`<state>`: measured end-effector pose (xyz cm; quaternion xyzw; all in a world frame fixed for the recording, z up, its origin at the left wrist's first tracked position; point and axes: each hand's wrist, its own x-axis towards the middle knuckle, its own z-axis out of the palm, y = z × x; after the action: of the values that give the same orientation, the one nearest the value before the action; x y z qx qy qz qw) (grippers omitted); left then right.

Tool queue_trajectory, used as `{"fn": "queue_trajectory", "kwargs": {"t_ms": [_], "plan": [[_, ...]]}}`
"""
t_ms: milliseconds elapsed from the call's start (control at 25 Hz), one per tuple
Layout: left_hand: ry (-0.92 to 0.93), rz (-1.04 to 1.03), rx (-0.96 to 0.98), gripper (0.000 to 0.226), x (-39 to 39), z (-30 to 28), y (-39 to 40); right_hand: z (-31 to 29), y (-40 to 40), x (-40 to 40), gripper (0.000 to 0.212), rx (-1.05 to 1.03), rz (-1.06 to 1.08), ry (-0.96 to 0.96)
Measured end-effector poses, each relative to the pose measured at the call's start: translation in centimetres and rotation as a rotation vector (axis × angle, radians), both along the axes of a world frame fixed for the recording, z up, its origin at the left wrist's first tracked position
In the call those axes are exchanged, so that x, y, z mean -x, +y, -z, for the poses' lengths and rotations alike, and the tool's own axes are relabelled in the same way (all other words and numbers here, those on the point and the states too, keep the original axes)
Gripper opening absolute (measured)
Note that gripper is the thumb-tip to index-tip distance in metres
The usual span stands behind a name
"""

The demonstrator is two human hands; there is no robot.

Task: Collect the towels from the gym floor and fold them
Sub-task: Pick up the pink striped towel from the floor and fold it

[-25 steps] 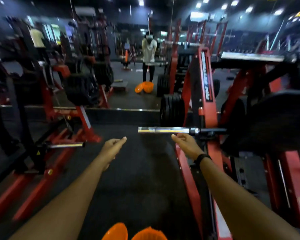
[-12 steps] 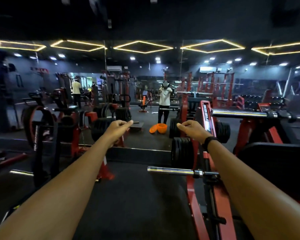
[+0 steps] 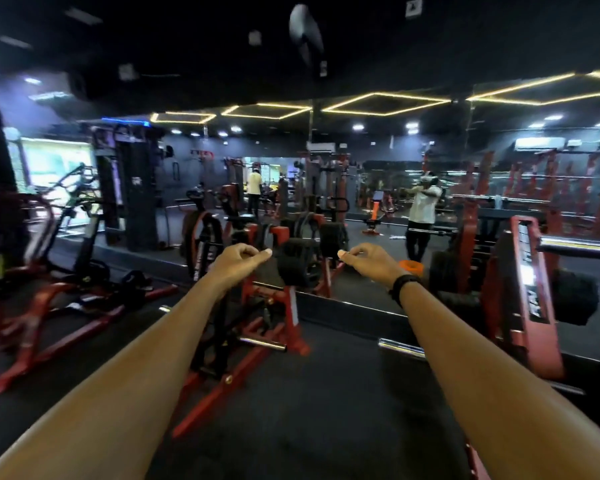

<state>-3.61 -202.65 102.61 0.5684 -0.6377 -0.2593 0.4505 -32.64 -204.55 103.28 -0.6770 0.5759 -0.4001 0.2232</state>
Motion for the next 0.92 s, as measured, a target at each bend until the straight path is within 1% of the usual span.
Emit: {"fn": "queue_trajectory", "kwargs": {"t_ms": [80,120,200,280,400,520,680,720,920], "plan": [[0.000,-0.098,0.040,0.059,-5.9,0.0,3.0,-0.4,1.4,-6.3,0.041,0.006,-0.124,0.036],[-0.009,-0.146,0.053,0.055,-8.9,0.0,4.8,-0.5,2.2,-9.6,0.041,0.006,-0.187,0.038],[-0.036,-0.239,0.071,0.044,-15.2,0.1,8.9,-0.4,4.2,-16.5,0.049,-0.026,-0.288,0.028],[-0.068,-0.317,0.064,0.040,-20.5,0.2,13.2,-0.2,6.5,-23.0,0.054,-0.029,-0.360,0.017],[-0.096,-0.479,0.084,0.039,-29.5,0.2,21.8,0.5,11.5,-34.2,0.056,-0.047,-0.506,-0.001],[-0.077,-0.634,0.090,0.034,-37.7,0.8,31.3,0.9,17.7,-44.7,0.055,-0.047,-0.667,0.003],[-0.108,-0.872,0.009,0.052,-45.9,1.2,44.3,1.4,26.3,-57.1,0.054,-0.055,-0.871,-0.020],[-0.107,-0.932,0.014,0.054,-47.9,1.1,47.7,1.5,28.8,-60.2,0.055,-0.061,-0.934,-0.016],[-0.083,-1.206,0.004,0.049,-55.4,2.2,62.7,2.6,40.2,-73.9,0.060,-0.064,-1.190,0.024]]}}
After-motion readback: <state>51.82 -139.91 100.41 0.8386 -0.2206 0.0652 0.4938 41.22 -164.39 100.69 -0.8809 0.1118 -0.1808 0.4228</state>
